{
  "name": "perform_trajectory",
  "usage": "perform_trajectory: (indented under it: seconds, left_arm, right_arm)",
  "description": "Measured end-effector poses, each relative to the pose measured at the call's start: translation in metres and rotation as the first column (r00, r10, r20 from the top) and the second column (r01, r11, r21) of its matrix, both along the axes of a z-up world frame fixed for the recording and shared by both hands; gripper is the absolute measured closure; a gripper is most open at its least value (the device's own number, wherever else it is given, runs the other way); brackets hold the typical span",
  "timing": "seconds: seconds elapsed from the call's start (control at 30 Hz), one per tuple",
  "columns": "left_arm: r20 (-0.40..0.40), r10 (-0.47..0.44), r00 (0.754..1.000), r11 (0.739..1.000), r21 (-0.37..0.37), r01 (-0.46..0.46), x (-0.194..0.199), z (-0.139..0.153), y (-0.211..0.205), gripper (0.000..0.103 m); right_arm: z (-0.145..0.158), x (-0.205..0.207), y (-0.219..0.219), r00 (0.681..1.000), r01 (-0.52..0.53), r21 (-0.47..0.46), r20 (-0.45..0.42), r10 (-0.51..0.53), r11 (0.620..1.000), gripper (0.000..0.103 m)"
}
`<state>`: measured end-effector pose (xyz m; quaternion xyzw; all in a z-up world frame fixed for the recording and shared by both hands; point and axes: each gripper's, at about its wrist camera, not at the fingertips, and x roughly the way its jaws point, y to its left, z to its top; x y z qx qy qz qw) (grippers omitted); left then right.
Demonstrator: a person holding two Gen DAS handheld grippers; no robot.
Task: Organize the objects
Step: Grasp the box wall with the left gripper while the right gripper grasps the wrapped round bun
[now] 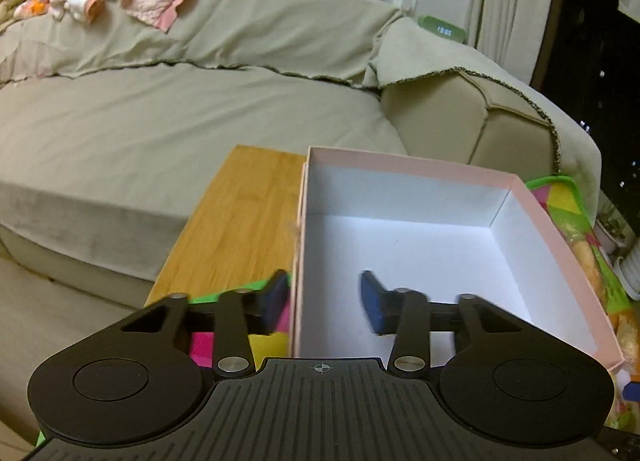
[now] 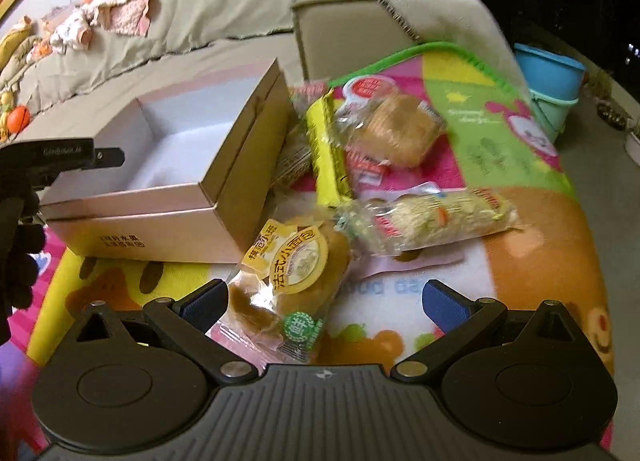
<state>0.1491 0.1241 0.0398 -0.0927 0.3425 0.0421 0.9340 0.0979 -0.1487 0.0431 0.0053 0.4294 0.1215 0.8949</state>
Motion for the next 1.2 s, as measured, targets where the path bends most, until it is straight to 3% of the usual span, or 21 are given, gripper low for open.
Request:
perform_trajectory:
  seconds: [0.13, 0.27, 0.67, 0.73, 0.87, 1.0, 1.2]
  left_arm:
    - [-0.025, 0.006, 1.000, 1.000, -0.010, -0.007, -0.001, -0.006, 0.006, 0.081]
    - [-0.031, -0.008, 0.999, 1.000, -0.023, 0.007, -0.003, -0.008, 0.010, 0.083]
    - [-0.012, -0.007, 1.000, 1.000, -0.022, 0.007, -0.001, -0.006, 0.012, 0.085]
    - [-0.008, -0.015, 1.000, 1.000, -0.012, 0.015, -0.002, -0.007, 0.011, 0.088]
    - [0.000, -0.045, 0.999, 0.999, -0.007, 0.045, -0.004, -0.008, 0.010, 0.089]
    - [0.014, -0.087, 0.996, 0.995, 0.043, 0.087, -0.008, -0.009, 0.005, 0.088]
    - [-0.009, -0.127, 0.992, 0.989, 0.070, 0.127, -0.018, -0.006, 0.000, 0.087]
  right_arm:
    - [-0.005, 0.006, 0.006, 0.999, -0.034, 0.031, -0.006, 0.034, 0.999, 0.000]
    - [-0.006, 0.004, 0.017, 0.995, -0.096, 0.025, -0.017, 0.097, 0.995, 0.000]
    - [-0.006, 0.004, 0.028, 0.992, -0.125, 0.011, 0.001, 0.125, 0.992, 0.001]
    - [-0.007, 0.003, 0.030, 0.992, -0.123, -0.008, 0.002, 0.123, 0.992, 0.004]
    - [-0.001, -0.004, 0.023, 0.990, -0.140, -0.027, -0.001, 0.140, 0.990, 0.024]
    - [0.004, -0.017, 0.012, 0.993, -0.109, -0.130, 0.031, 0.114, 0.986, 0.025]
    - [0.010, -0.008, 0.001, 0.997, -0.026, -0.027, 0.074, 0.028, 0.999, 0.023]
